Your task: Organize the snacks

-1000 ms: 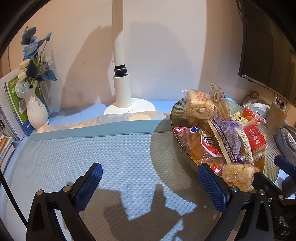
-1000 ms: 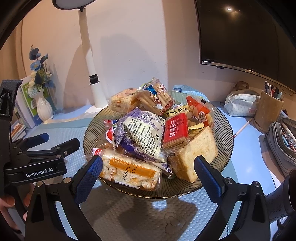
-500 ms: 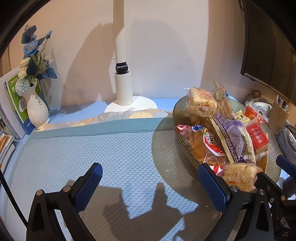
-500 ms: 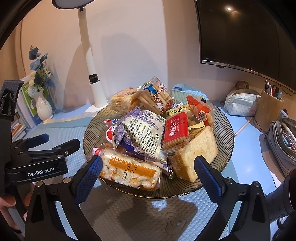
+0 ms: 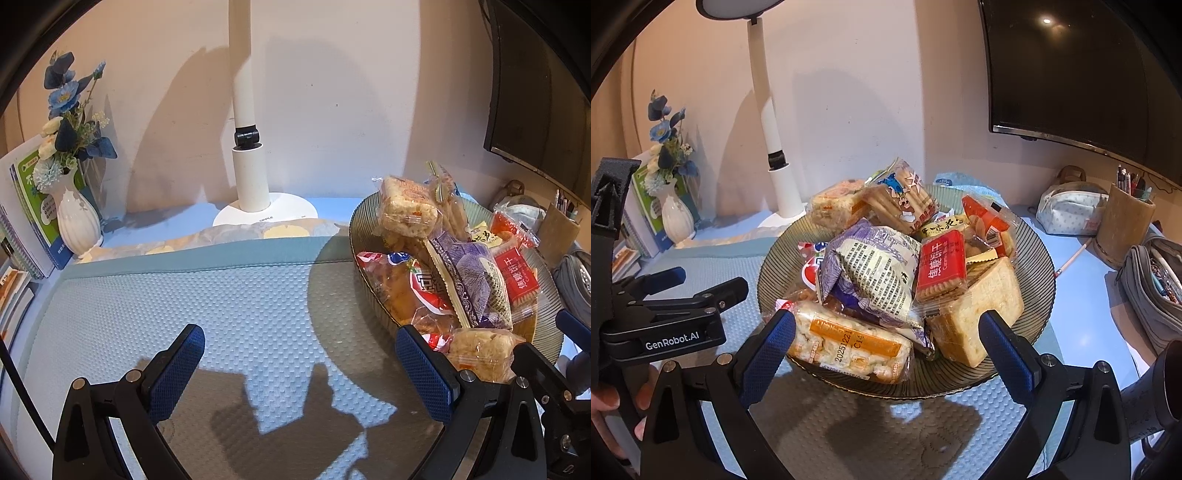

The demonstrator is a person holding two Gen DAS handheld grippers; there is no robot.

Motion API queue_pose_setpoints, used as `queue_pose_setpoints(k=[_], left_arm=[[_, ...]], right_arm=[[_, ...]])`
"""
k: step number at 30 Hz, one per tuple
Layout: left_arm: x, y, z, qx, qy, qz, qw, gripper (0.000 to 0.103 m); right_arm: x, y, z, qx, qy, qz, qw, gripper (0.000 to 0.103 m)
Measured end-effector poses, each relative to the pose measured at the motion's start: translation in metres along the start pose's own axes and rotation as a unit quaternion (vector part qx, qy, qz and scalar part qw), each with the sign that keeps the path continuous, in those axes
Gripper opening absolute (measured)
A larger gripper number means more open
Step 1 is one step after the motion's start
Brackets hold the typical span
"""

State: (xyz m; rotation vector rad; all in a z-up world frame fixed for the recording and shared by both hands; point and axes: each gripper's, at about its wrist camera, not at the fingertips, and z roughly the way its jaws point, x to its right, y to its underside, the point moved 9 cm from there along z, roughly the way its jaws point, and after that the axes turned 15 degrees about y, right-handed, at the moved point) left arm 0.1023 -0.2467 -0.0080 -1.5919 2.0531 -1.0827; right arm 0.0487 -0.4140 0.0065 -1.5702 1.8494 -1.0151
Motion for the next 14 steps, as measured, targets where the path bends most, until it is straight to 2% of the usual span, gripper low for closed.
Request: queue_pose_setpoints(k=[10,14], left_arm=[[-0.0009,-0.0033,-0.0049,0.009,-0.001,0.004,1.0,0.102],[-0.0023,-0.0035,-0.0066,0.007,0.01,-0.003,0.9999,0.102]], right_arm=[[0.0009,-0.0004,-0.004,-0.001,0.017,0.001,1.0,0.1],[0.0029,0.0003,-0.006,-0.007,0.028,0.003,1.0,0.1]])
